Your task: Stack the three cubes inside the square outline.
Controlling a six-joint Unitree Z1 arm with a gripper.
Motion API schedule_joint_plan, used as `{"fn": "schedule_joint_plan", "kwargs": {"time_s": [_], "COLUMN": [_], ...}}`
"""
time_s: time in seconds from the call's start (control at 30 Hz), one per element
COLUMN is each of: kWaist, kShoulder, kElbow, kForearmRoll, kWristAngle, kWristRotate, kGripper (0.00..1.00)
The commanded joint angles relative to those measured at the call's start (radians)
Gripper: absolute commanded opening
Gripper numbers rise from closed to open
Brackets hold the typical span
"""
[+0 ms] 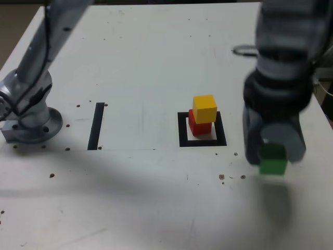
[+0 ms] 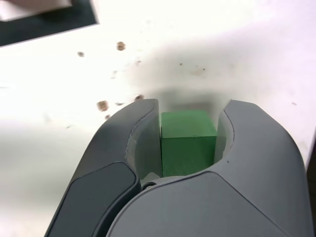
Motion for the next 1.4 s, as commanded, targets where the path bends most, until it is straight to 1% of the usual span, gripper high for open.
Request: {"fn": "schedule_joint_plan", "kwargs": {"time_s": [0.0, 0.17, 0.27, 0.4, 0.5, 0.6, 0.8, 1.07, 1.37], "kWaist": [0.009, 0.035, 0.070, 0.125, 0.156, 0.184, 0.228, 0.274, 0.278], "kShoulder": [-0.044, -0.124, -0.188, -0.273, -0.311, -0.335, -0.359, -0.352, -0.334], "kElbow": [0.016, 0.081, 0.145, 0.214, 0.240, 0.266, 0.313, 0.373, 0.406], "kForearmRoll": [0.019, 0.039, 0.045, 0.069, 0.089, 0.095, 0.086, 0.052, 0.012], "kWristAngle": [0.001, -0.004, -0.008, -0.003, 0.004, 0.004, 0.003, 0.005, -0.025], "kWristRotate": [0.004, 0.021, 0.046, 0.091, 0.118, 0.134, 0.151, 0.170, 0.170], "kGripper": [0.04, 0.04, 0.04, 0.04, 0.04, 0.04, 0.05, 0.05, 0.05]}}
